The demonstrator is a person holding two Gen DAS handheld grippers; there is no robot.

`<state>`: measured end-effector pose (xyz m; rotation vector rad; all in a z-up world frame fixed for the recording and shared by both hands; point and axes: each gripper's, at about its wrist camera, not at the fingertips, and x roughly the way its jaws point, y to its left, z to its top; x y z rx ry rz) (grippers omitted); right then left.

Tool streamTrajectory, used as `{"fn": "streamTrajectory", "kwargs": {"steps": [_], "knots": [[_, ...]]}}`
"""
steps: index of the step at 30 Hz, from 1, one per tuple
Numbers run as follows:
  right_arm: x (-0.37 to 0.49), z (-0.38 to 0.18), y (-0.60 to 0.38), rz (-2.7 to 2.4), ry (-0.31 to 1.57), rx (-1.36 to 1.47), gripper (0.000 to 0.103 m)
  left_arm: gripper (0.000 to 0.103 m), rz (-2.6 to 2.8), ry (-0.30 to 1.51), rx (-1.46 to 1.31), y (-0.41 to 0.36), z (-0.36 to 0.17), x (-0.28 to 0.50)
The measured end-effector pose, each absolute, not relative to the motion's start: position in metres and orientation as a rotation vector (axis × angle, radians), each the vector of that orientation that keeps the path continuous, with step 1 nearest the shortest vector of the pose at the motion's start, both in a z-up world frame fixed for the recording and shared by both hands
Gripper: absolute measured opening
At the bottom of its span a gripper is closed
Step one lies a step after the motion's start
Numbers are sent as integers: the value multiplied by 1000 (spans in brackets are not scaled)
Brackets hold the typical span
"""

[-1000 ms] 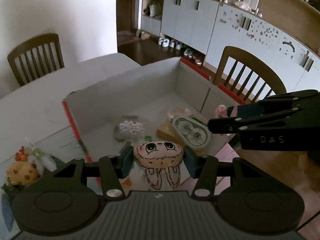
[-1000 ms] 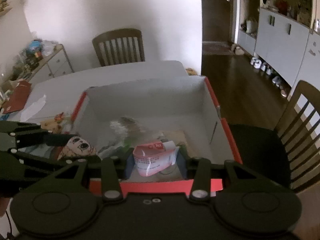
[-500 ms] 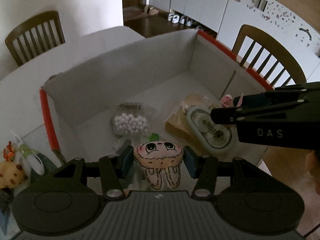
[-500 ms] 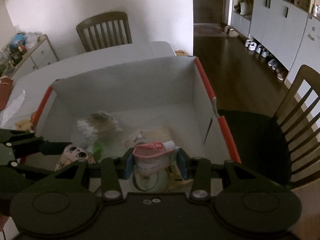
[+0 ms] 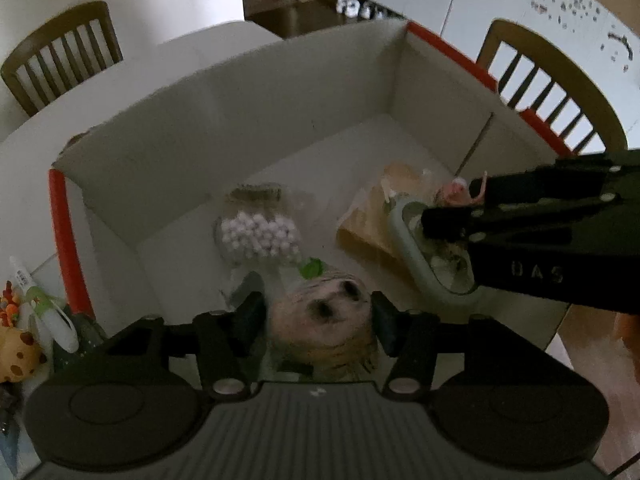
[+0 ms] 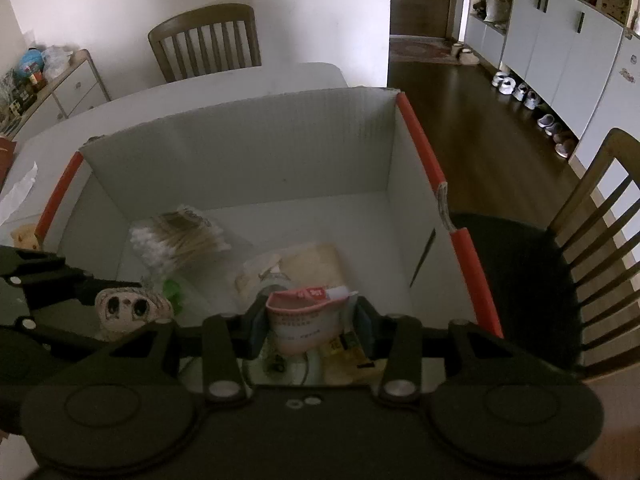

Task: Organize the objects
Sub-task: 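Open both tools to release the sticker and pink box inside, then move both tools back over the items on the table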

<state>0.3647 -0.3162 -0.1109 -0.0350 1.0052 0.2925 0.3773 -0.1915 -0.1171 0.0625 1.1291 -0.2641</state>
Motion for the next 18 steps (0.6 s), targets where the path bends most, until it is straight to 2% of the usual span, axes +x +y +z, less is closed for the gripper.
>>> {"fn": "streamTrajectory", "kwargs": {"steps": [4, 12, 15, 18], "knots": [[364, -109, -317, 299, 999, -39, 45, 70, -269, 1141, 74, -194, -118, 378], [356, -98, -324, 308, 969, -29, 52, 70, -262, 1124, 98, -193, -116, 372], [351, -93, -327, 309, 959, -18, 59, 70, -251, 1100, 97, -191, -113, 367], [343, -87, -331, 312, 950, -10, 60, 70, -246, 1065, 105, -192, -109, 361]]}}
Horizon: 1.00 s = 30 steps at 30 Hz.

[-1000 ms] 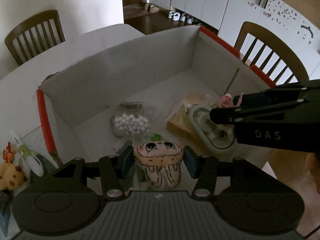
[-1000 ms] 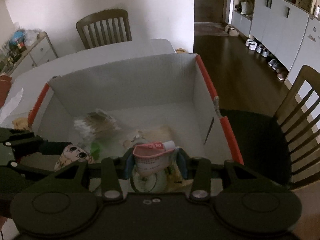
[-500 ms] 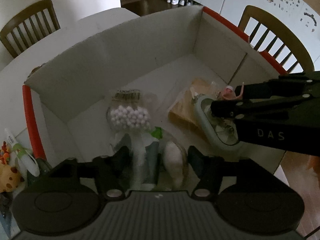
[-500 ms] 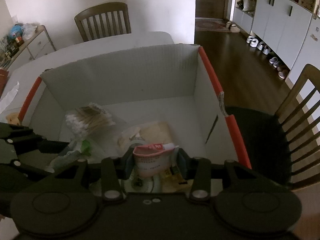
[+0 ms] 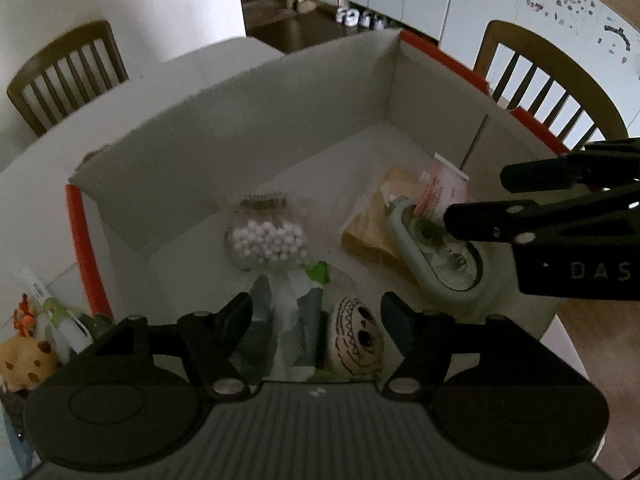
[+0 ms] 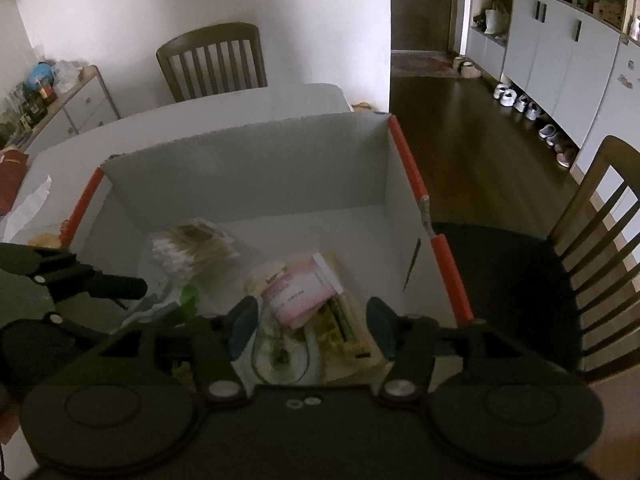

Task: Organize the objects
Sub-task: 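Move both tools back over the items on the table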

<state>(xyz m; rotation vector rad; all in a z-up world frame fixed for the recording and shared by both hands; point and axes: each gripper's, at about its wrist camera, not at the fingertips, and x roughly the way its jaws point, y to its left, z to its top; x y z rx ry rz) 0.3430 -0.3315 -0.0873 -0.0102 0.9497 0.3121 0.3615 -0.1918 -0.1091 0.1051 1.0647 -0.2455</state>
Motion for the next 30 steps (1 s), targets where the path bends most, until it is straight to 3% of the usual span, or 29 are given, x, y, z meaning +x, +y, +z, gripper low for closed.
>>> {"fn": "streamTrajectory", "kwargs": {"steps": [5, 8, 23, 30], "knots": [[329, -75, -335, 329, 930, -1, 63, 70, -254, 1016, 74, -186, -96, 351], [321, -66, -334, 346, 913, -1, 63, 79, -260, 988, 53, -181, -87, 341], [274, -20, -307, 420, 812, -3, 66, 79, -261, 844, -60, -136, -37, 287], [255, -10, -276, 411, 782, -26, 72, 84, -268, 805, -89, -99, -26, 263]]}}
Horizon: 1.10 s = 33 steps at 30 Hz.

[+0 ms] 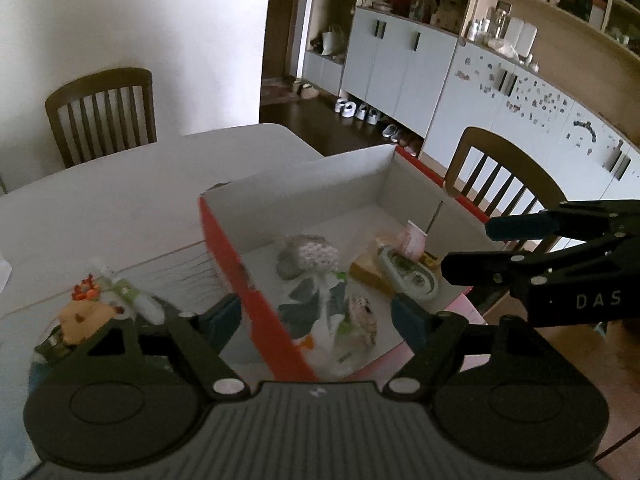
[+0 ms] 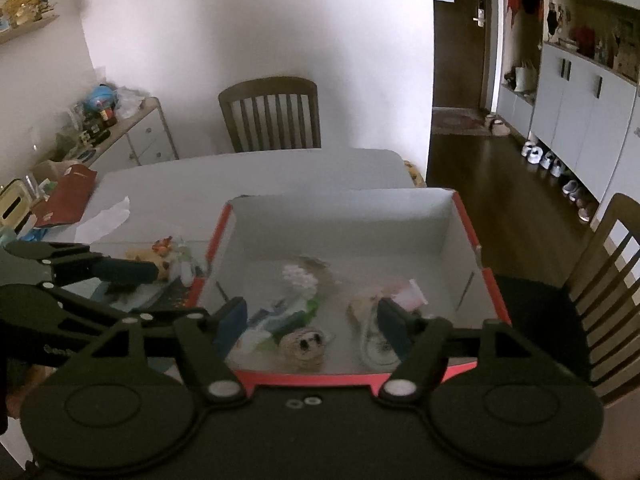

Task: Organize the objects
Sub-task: 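Move both tools back over the items on the table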

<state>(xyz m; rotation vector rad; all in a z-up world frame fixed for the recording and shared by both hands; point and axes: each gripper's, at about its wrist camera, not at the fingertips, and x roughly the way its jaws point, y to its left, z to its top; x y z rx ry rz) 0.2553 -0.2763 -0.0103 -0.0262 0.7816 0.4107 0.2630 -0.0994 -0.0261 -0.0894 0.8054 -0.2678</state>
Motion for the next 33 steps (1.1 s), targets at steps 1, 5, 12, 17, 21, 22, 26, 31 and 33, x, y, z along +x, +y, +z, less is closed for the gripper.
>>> {"fn": "streamTrajectory", "kwargs": {"steps": [1, 5, 12, 17, 21, 22, 26, 31, 33], "knots": [[254, -9, -272, 408, 780, -26, 73, 84, -270, 804, -94, -94, -25, 260], [246, -8, -254, 399, 786, -4, 76, 84, -275, 793, -96, -70, -24, 247], [233, -11, -209, 393, 797, -6, 78, 85, -264, 799, -123, -21, -29, 231], [226, -13, -175, 390, 801, -6, 78, 100, -263, 775, -132, 18, -35, 217], [225, -14, -146, 386, 803, -5, 78, 101, -260, 765, -124, 45, -43, 209], [225, -14, -140, 387, 802, -6, 78, 101, -259, 765, -127, 52, -45, 207], [230, -16, -112, 395, 798, -16, 78, 101, -256, 760, -128, 79, -54, 205], [244, -26, -78, 406, 821, -34, 78, 101, -260, 747, -116, 107, -66, 207], [249, -31, -67, 413, 827, -50, 78, 101, -267, 749, -103, 116, -72, 209]]}}
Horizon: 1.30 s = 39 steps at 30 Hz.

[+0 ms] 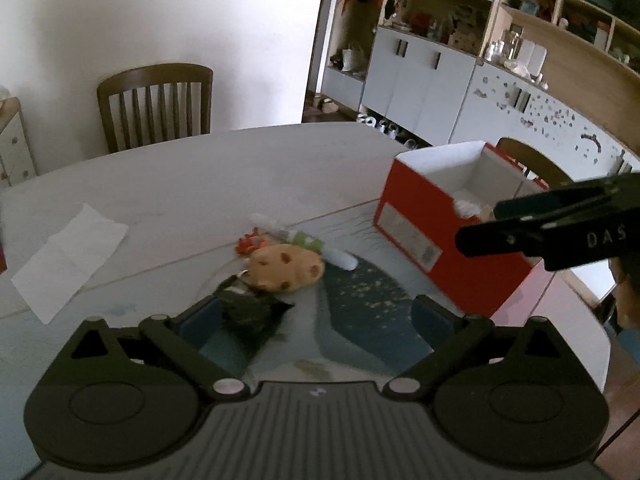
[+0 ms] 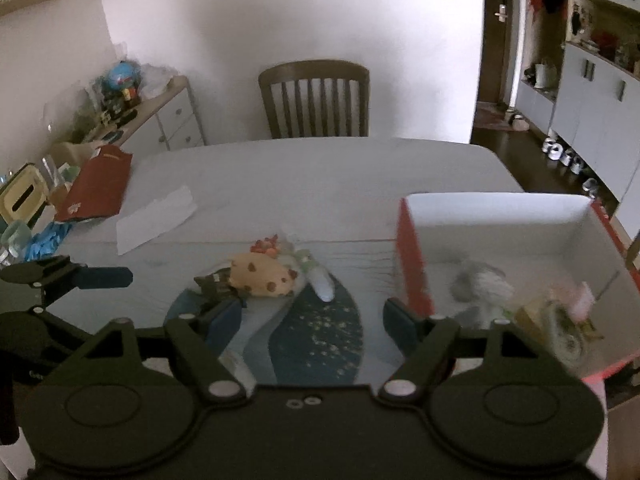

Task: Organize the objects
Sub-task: 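Move both tools back over the items on the table, then grasp the tan pig plush with the right tool while the left tool reaches the black packet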

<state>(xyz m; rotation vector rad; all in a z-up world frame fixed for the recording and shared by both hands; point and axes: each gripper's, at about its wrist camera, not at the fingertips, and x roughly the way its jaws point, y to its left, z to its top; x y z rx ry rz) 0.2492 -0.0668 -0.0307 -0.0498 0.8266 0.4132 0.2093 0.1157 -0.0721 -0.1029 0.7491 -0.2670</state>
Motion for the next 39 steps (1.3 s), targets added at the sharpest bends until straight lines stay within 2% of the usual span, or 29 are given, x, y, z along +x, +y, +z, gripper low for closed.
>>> {"fn": "streamTrajectory", "kwargs": {"steps": [15, 39], "knots": [[296, -75, -10, 428, 925, -145, 78, 101, -236, 801, -43, 145, -132, 250], [349, -123, 40, 555, 973, -266, 76, 100, -304, 844, 15, 143, -178, 301]]}}
